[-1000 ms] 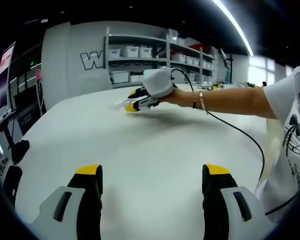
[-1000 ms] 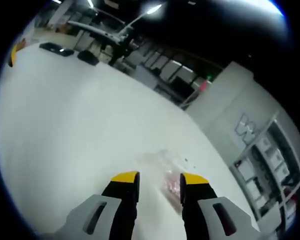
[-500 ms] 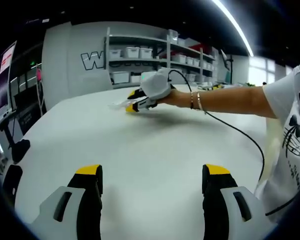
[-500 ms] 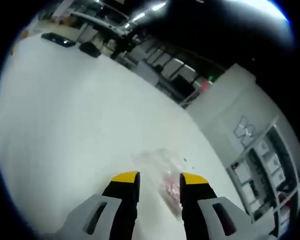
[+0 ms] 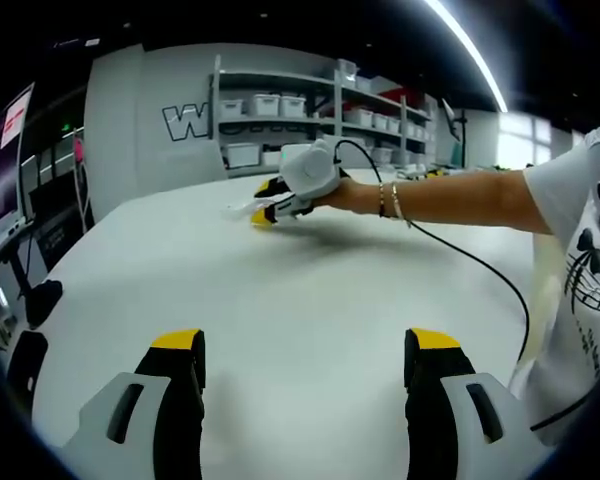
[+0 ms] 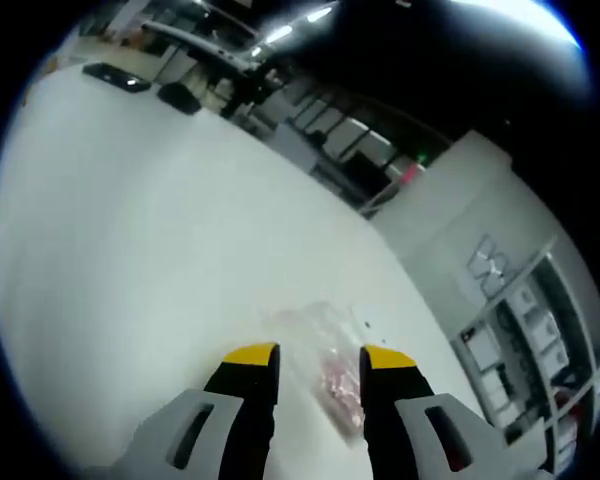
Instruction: Open the resealable bag by pulling the two sides of the seal apart until the entire bag opening is separated and visibly accessible.
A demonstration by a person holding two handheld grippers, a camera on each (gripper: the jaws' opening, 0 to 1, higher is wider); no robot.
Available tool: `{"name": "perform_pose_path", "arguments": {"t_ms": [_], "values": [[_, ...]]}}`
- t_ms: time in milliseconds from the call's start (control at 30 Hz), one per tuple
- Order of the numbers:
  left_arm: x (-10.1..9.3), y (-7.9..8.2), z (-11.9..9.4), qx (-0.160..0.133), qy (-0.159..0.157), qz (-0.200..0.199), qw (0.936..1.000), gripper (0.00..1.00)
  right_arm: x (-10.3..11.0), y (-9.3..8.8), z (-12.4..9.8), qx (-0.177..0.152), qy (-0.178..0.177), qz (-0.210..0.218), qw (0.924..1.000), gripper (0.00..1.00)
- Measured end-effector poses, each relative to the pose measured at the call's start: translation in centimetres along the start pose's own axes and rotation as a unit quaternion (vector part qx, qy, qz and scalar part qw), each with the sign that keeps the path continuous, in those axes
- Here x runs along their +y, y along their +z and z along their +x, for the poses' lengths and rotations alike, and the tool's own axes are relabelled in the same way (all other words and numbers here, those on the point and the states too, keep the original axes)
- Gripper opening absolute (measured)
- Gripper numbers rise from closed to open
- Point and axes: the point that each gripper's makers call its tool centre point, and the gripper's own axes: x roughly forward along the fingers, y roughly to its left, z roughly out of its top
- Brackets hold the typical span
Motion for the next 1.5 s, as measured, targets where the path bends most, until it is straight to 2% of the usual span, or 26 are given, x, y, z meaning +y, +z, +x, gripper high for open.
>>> {"name": "perform_pose_path", "arguments": {"t_ms": [767, 1067, 1300, 1400, 1500], "values": [[0.6, -0.2, -0.2, 0.001, 0.006, -0.005, 1.0000, 0.81, 0.5, 0.3, 1.3, 0.002, 0.004, -0.018, 0.9998, 0.30], [0.7, -0.5, -0.1, 0.002, 0.008, -0.009, 0.9999, 0.81, 0.2, 0.0, 1.5, -0.001, 0.000, -0.011, 0.9999, 0.27], [0.5, -0.6, 0.0, 0.002, 0.004, -0.010, 0.9999, 0.81, 0.7, 0.2, 1.7, -0.007, 0.007, -0.006, 0.9999, 0.19], [0.6, -0.6, -0.1, 0.003, 0.006, -0.011, 0.9999, 0.81, 1.1, -0.1, 1.9, -0.005, 0.016, 0.018, 0.9997, 0.10], [0.7, -0.7, -0.1, 0.003, 0.008, -0.012, 0.9999, 0.81, 1.2, -0.4, 2.0, -0.004, 0.016, 0.023, 0.9996, 0.04]]}}
